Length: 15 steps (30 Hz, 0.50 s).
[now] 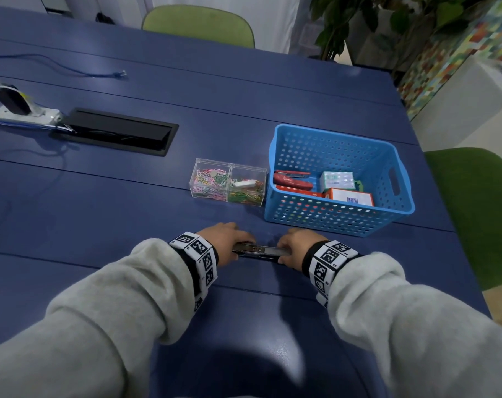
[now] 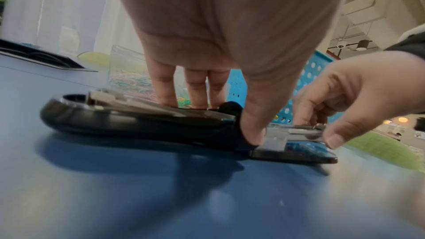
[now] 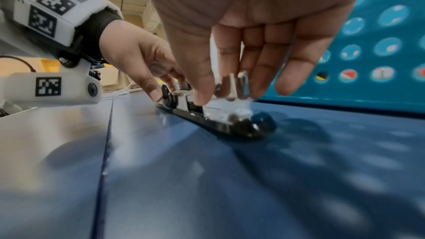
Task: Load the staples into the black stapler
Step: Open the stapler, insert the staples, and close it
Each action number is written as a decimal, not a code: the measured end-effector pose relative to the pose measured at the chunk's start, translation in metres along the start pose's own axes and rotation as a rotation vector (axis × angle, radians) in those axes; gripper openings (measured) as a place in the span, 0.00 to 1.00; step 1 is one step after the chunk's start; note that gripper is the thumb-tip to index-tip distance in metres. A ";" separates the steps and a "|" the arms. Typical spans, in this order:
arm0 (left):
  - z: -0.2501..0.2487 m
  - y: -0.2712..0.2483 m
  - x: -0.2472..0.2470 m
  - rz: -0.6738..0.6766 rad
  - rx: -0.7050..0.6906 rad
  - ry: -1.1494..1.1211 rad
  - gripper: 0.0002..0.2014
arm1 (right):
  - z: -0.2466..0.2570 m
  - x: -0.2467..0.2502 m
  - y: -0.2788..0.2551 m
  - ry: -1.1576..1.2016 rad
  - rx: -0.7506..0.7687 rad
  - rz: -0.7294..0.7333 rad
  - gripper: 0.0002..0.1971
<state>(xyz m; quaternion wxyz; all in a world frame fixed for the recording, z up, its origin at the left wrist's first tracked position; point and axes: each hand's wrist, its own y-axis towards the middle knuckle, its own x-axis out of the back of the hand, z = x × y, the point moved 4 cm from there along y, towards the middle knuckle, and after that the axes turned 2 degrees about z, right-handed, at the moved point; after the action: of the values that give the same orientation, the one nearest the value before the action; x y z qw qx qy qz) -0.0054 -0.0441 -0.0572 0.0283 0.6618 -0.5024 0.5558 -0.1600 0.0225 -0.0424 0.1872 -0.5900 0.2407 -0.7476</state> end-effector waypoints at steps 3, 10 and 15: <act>0.012 -0.003 0.001 -0.018 0.073 -0.023 0.31 | -0.011 -0.004 -0.002 0.045 -0.052 0.018 0.13; 0.043 -0.018 0.005 -0.031 0.197 0.039 0.20 | -0.030 -0.009 -0.004 0.264 -0.135 -0.084 0.12; 0.043 -0.026 0.011 -0.089 0.196 -0.055 0.13 | -0.030 -0.008 -0.009 0.323 -0.130 -0.131 0.12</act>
<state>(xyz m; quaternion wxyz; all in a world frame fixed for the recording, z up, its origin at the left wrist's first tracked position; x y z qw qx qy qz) 0.0419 -0.0634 -0.0515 -0.0256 0.6981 -0.4162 0.5820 -0.1873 0.0384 -0.0487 0.0587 -0.4873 0.2766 -0.8262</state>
